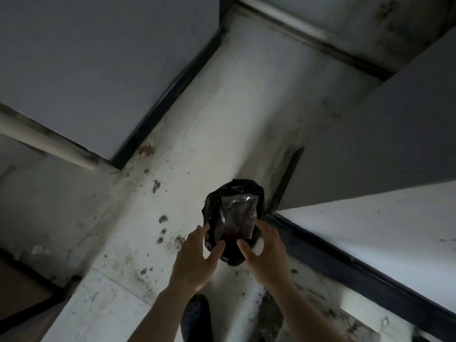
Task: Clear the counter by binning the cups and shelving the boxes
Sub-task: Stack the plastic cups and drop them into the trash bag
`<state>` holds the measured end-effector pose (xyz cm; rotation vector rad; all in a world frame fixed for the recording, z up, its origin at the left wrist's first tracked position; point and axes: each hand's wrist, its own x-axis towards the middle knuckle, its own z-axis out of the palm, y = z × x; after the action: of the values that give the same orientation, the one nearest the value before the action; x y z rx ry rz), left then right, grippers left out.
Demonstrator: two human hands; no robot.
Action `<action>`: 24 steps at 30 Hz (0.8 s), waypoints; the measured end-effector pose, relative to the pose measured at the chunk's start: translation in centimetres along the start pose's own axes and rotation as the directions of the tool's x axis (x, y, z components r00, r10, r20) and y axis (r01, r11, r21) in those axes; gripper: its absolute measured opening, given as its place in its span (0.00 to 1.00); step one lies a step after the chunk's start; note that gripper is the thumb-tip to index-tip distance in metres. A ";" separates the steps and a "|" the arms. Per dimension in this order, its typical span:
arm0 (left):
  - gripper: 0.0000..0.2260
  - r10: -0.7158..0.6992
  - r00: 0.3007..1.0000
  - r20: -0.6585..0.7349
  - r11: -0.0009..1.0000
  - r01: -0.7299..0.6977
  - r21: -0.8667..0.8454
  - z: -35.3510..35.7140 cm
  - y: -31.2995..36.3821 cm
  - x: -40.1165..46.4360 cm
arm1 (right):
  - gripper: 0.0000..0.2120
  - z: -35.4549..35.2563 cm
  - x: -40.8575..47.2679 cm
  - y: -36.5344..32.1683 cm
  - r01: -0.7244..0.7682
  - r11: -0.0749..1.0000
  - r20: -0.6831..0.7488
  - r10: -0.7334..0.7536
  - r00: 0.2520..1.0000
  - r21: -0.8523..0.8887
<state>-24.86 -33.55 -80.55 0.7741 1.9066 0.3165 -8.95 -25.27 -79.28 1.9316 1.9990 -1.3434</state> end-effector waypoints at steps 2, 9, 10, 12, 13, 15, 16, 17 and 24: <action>0.37 0.032 0.999 0.006 0.996 -0.033 0.088 -2.1 2.5 -2.1 | 0.36 -2.5 -1.9 -2.0 0.042 0.991 0.073 -0.033 0.997 -0.128; 0.48 0.244 0.970 -0.023 0.877 -0.211 0.432 -11.4 15.4 -11.8 | 0.34 -14.8 -9.4 -11.6 0.164 0.925 0.150 -0.118 0.982 -0.343; 0.47 0.266 0.964 -0.028 0.859 -0.224 0.461 -12.5 17.0 -13.4 | 0.35 -16.5 -10.7 -12.9 0.184 0.914 0.138 -0.142 0.980 -0.362; 0.45 0.313 0.949 -0.046 0.824 -0.247 0.510 -14.6 20.2 -16.7 | 0.37 -19.7 -13.2 -15.1 0.210 0.892 0.111 -0.181 0.977 -0.400; 0.47 0.331 0.942 -0.048 0.805 -0.255 0.536 -15.6 21.7 -18.5 | 0.37 -21.2 -14.7 -16.0 0.222 0.884 0.105 -0.196 0.975 -0.412; 0.54 0.357 0.933 -0.045 0.764 -0.263 0.590 -17.3 24.6 -22.0 | 0.39 -24.2 -17.7 -17.7 0.240 0.875 0.090 -0.223 0.971 -0.421; 0.56 0.379 0.924 -0.054 0.742 -0.268 0.614 -18.0 25.9 -23.9 | 0.40 -25.6 -19.2 -18.5 0.252 0.864 0.083 -0.240 0.967 -0.435; 0.55 0.392 0.918 -0.059 0.726 -0.269 0.634 -18.5 26.9 -25.6 | 0.40 -26.9 -20.7 -19.1 0.266 0.853 0.077 -0.259 0.963 -0.448; 0.46 0.468 0.876 -0.116 0.659 -0.259 0.706 -21.5 32.0 -36.3 | 0.39 -32.9 -29.1 -23.3 0.348 0.786 -0.001 -0.405 0.914 -0.511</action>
<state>-21.56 -29.96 -27.82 1.7103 2.1447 -0.0496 -5.31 -24.78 -29.68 1.4422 2.5636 -0.6451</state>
